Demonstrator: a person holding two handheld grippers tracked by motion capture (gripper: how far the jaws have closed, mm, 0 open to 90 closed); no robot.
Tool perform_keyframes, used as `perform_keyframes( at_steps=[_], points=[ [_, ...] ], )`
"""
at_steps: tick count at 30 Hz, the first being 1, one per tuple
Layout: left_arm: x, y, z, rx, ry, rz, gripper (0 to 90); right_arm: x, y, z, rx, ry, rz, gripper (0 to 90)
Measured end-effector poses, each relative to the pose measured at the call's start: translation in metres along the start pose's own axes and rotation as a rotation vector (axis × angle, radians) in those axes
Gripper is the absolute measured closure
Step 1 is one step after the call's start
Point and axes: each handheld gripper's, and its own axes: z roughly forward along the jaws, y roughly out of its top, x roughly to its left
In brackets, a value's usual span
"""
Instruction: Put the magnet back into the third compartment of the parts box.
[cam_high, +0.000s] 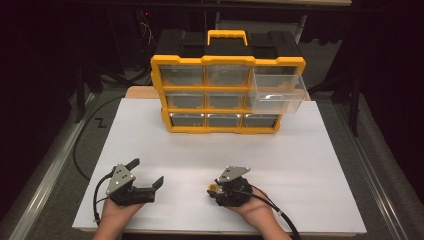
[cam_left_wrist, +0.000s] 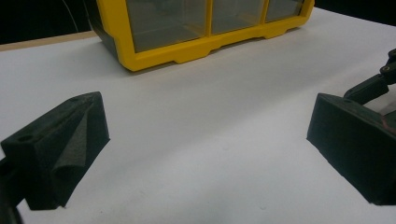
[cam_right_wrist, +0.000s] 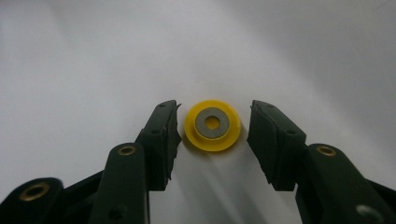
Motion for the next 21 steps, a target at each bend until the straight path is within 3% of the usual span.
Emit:
perform_keyframes(
  at_steps=[8,12,21],
  points=[
    [0.0014,-0.0003,-0.0004,-0.001,-0.001,-0.004,0.1,0.002,0.0016,0.003,0.006,-0.022,-0.031,60.3],
    [0.0017,-0.0002,-0.0006,0.001,-0.002,-0.006,0.1,0.0011,0.0016,0.0046,-0.001,-0.019,-0.002,61.5],
    [0.0017,0.0001,-0.0005,-0.005,-0.003,-0.008,0.1,0.0012,0.0021,0.0052,0.005,-0.022,0.0,64.3]
  ],
)
